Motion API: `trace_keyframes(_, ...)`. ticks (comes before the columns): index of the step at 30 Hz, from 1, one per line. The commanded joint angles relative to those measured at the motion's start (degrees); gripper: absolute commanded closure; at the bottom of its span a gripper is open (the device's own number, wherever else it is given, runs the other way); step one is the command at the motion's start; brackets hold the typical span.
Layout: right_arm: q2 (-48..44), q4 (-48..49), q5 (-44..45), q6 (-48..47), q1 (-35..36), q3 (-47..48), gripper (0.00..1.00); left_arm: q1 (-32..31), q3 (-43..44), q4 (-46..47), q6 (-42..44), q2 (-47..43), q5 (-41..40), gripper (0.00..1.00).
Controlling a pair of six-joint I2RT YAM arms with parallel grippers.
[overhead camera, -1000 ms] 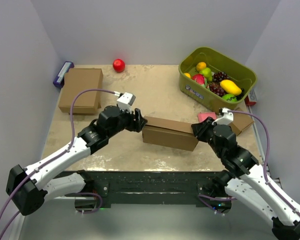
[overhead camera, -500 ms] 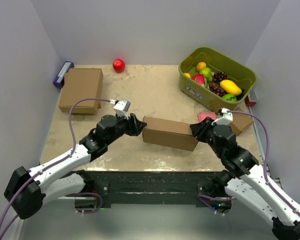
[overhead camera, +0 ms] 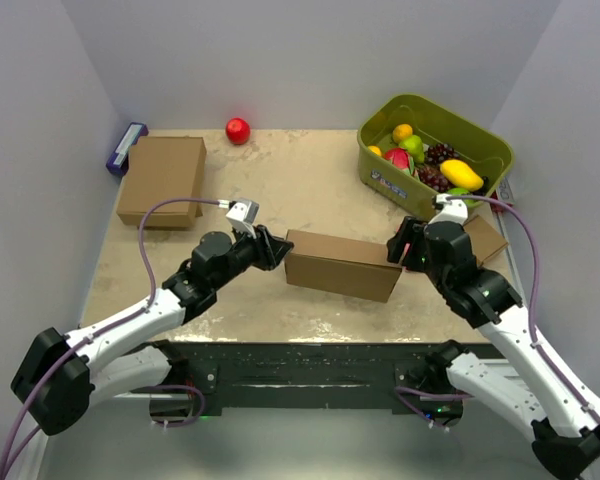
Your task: Fold the paper box
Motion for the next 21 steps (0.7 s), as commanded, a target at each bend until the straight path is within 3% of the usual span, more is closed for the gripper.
trace_keyframes(1, -2.7, -2.1, -6.7, -3.3, -6.1, -1.3, 0.35, 0.4, -2.0, -7.1, 2.4, 2.7, 0.7, 0.62)
trace_keyframes(12, -9.0, -4.5, -7.1, 1.3, -6.3, -3.2, 0.49, 0.7, -1.0, -7.9, 3.6, 3.2, 0.7, 0.66)
trace_keyframes(21, -8.8, -5.4, -7.2, 1.7, -6.2, -3.3, 0.53, 0.7, -0.6, -7.9, 3.6, 3.6, 1.0, 0.66)
